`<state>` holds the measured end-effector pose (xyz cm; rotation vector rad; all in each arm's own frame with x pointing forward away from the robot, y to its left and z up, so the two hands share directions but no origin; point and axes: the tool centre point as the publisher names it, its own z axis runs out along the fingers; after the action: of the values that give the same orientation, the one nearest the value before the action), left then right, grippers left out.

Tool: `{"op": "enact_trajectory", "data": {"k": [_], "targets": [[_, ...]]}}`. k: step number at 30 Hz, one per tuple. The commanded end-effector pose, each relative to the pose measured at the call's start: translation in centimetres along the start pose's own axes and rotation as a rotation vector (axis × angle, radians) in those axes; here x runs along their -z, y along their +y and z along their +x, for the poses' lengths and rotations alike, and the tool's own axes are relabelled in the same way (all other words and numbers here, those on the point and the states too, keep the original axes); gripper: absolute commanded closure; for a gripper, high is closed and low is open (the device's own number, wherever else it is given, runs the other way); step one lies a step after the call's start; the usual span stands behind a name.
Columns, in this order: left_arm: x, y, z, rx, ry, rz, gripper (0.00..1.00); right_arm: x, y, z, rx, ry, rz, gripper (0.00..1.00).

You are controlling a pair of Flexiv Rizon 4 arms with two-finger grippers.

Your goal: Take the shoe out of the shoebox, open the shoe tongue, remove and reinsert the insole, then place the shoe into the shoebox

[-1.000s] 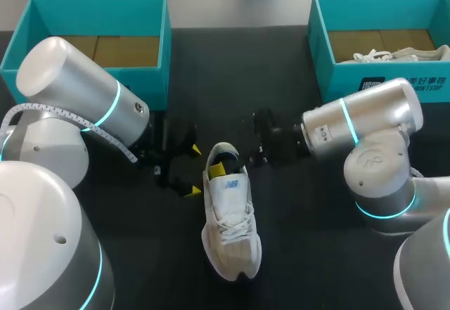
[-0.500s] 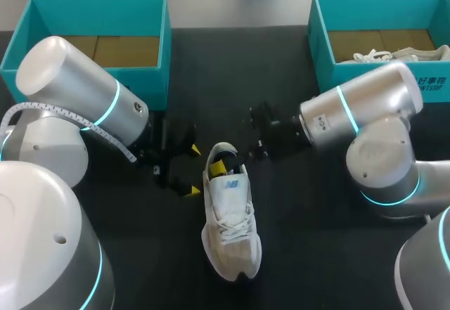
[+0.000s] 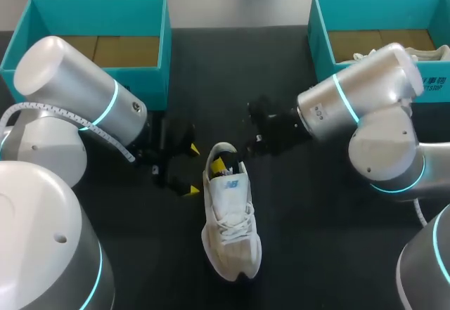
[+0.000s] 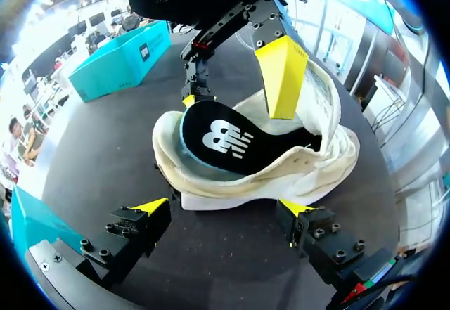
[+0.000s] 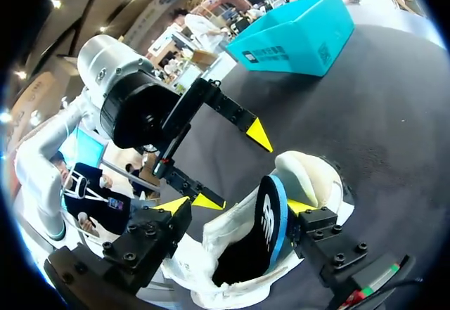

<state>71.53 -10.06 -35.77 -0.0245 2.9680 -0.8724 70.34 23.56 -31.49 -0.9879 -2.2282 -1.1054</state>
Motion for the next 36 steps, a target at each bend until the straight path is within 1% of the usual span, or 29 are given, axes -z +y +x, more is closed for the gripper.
{"op": "enact_trajectory", "data": {"k": [1,8,17,20,26,31,36], "targets": [[0.3,0.1,0.1,-0.002,0.000,0.002,0.00,0.9,0.1,0.5,-0.008,-0.038,0.028,0.14],[0.5,0.1,0.2,-0.006,0.000,0.004,0.00,2.0,-0.2,0.4,-0.041,-0.100,0.070,0.16],[0.6,0.2,0.4,-0.008,0.002,0.004,0.00,3.1,-0.4,0.4,-0.067,-0.167,0.089,0.15],[0.8,0.2,0.3,-0.010,0.000,0.005,0.00,3.3,-0.3,0.5,-0.079,-0.207,0.106,0.14],[1.6,0.5,-0.2,-0.017,-0.011,0.001,0.00,3.7,0.2,0.5,-0.113,-0.297,0.176,0.11],[2.3,1.1,-0.6,-0.023,-0.024,-0.015,0.00,4.4,0.5,0.7,-0.114,-0.319,0.187,0.08],[2.9,1.6,-1.0,-0.026,-0.031,-0.030,0.00,4.8,1.1,0.9,-0.116,-0.346,0.208,0.01]]}}
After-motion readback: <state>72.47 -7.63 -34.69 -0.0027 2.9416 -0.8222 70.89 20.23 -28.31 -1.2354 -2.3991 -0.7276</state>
